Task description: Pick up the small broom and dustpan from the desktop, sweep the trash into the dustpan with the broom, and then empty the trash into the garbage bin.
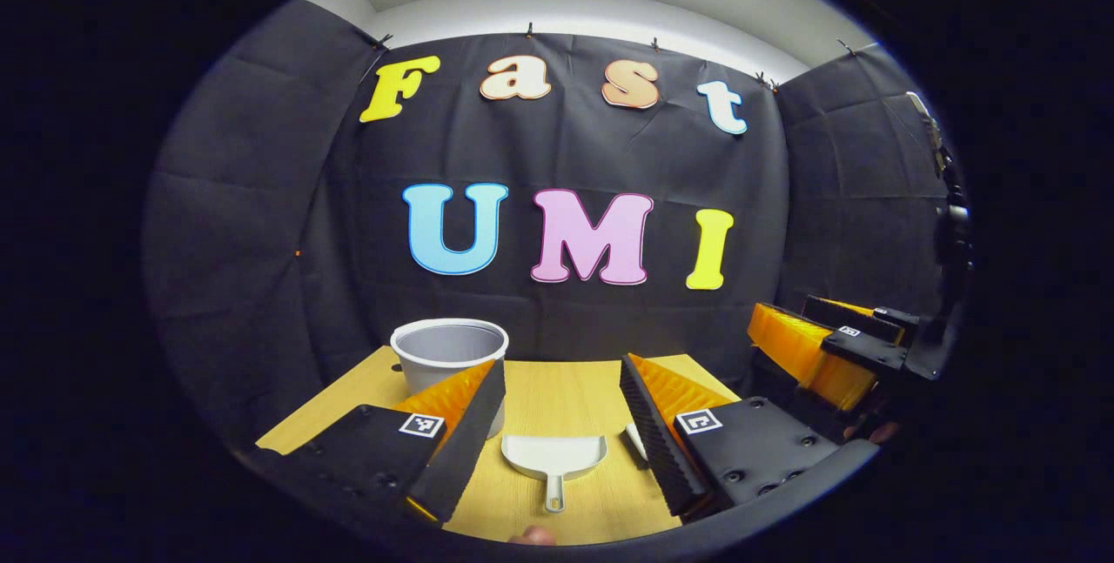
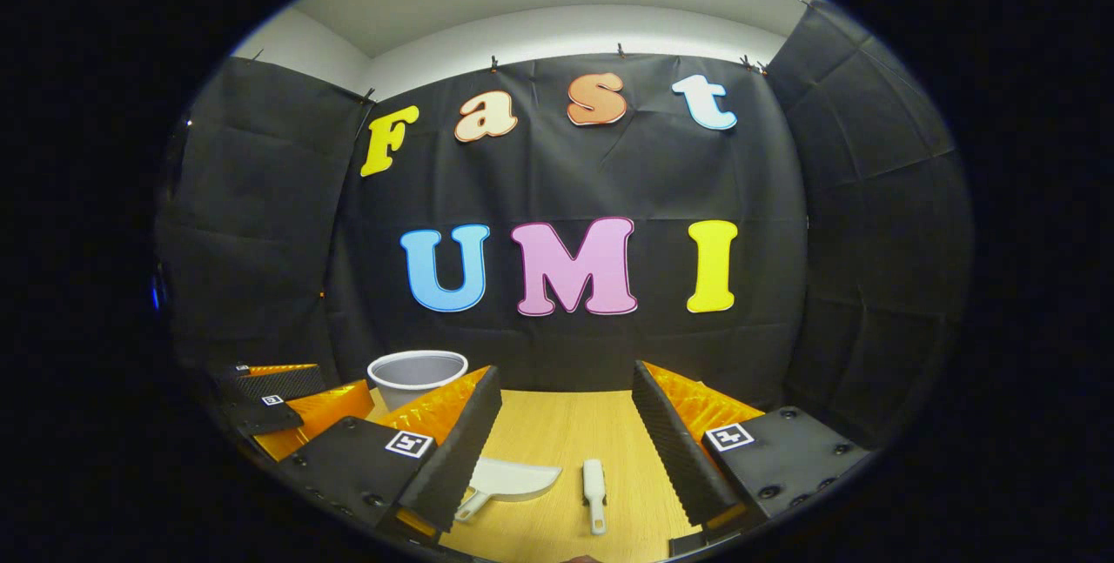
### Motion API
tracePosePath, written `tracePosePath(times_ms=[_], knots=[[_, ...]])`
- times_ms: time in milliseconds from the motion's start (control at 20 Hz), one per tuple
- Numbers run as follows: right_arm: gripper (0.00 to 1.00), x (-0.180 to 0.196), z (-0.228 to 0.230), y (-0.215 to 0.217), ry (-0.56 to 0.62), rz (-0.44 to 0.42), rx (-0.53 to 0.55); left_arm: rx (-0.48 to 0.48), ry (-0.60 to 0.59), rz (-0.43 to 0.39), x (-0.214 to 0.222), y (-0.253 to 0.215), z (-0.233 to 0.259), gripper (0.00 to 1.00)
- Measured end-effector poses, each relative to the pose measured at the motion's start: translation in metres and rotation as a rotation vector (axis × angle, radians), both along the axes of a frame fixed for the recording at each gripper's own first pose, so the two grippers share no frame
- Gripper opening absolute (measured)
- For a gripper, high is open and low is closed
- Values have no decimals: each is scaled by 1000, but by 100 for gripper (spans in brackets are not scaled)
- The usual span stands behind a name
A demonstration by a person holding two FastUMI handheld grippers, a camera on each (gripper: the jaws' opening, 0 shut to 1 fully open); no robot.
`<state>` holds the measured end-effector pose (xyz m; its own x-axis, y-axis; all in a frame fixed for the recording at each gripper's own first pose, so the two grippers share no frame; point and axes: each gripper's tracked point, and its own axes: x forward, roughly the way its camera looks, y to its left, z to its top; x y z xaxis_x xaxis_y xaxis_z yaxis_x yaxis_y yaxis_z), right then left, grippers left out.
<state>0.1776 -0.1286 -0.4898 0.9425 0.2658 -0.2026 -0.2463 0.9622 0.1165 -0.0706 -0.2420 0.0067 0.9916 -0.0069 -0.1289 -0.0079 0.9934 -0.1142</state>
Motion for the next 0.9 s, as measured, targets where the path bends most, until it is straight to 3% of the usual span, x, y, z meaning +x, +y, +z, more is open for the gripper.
tracePosePath(times_ms=[450, 900], knots=[[97, -16, 37, 9, -145, 41, -49, -54, -7, 29, 0, 9, 13, 79], [98, -10, 22, 21, -125, 36, -55, -8, -54, 65, -5, 4, 15, 78]])
